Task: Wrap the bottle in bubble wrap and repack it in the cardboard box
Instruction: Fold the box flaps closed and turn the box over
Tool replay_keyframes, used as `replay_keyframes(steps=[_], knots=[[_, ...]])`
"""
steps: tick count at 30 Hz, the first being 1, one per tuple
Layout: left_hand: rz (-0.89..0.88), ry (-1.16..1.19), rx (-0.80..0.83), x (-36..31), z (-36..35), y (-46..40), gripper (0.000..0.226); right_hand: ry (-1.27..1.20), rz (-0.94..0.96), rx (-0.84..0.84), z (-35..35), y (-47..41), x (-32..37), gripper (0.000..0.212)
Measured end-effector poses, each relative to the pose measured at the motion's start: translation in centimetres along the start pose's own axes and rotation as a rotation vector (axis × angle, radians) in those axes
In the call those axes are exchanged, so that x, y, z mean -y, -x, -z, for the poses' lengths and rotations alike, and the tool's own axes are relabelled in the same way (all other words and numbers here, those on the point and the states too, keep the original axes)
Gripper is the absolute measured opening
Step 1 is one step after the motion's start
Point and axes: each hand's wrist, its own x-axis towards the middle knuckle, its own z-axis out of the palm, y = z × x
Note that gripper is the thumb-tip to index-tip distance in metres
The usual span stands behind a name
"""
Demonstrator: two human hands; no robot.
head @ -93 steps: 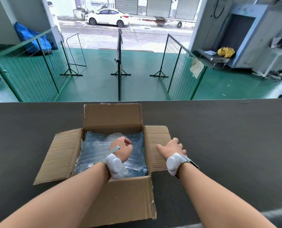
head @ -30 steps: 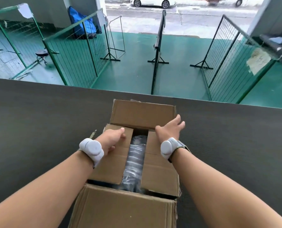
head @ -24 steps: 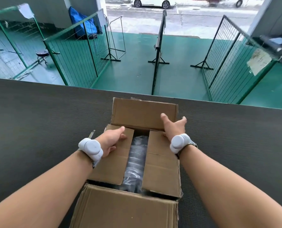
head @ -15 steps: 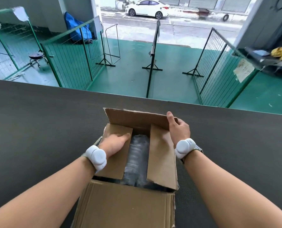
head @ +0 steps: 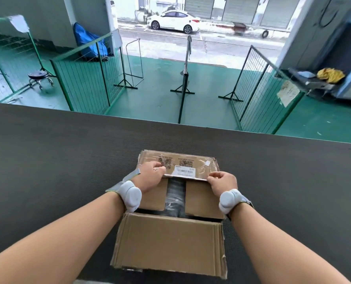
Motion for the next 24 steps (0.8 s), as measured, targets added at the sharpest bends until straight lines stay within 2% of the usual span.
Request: replay_keyframes(steps=[2, 3, 5, 7, 9, 12, 14, 15, 17, 19, 21, 24], knots=[[0.036, -0.07, 0.111, 0.4, -0.1, 0.0, 0.032, -0.005, -0.007, 0.01, 0.7, 1.0, 0.1, 0.011], [0.012, -0.113, 0.169, 0.3, -1.3, 0.4, 0.029, -0.008, -0.066, -0.026, 1.9, 2.8, -0.6, 0.021], [-0.001, -0.179, 0.148, 0.6, -1.2, 0.0, 0.022, 0.048, -0.135, 0.03, 2.2, 4.0, 0.0, 0.051], [-0.018, -0.231, 0.159, 0.7, -1.3, -0.4, 0.028, 0.101, -0.274, 0.116, 2.8, 5.5, -0.3, 0.081], [-0.007, -0.286, 0.178, 0.8, -0.8, -1.2, 0.047, 0.08, -0.396, 0.25, 3.1, 7.0, -0.4, 0.097], [0.026, -0.37, 0.242, 0.8, -0.4, -1.8, 0.078, -0.106, -0.524, 0.388, 3.8, 8.8, -1.6, 0.09], [0.048, -0.379, 0.291, 0.9, 0.1, -2.1, 0.105, -0.162, -0.545, 0.384, 4.3, 8.7, -1.9, 0.104], [0.055, -0.388, 0.309, 0.8, 0.6, -2.1, 0.116, -0.155, -0.545, 0.39, 4.8, 8.7, -1.3, 0.101], [0.047, -0.424, 0.341, 0.3, 1.3, -2.3, 0.129, -0.164, -0.526, 0.402, 6.0, 8.4, -0.2, 0.071], [0.017, -0.489, 0.371, -0.4, 2.3, -2.3, 0.132, -0.236, -0.525, 0.382, 7.4, 8.0, 1.0, 0.063], [0.006, -0.502, 0.398, -1.1, 3.3, -2.4, 0.133, -0.35, -0.537, 0.345, 7.7, 7.1, 1.5, 0.074], [0.019, -0.452, 0.425, -2.0, 4.2, -2.8, 0.114, -0.483, -0.521, 0.314, 7.0, 6.3, 2.3, 0.081]])
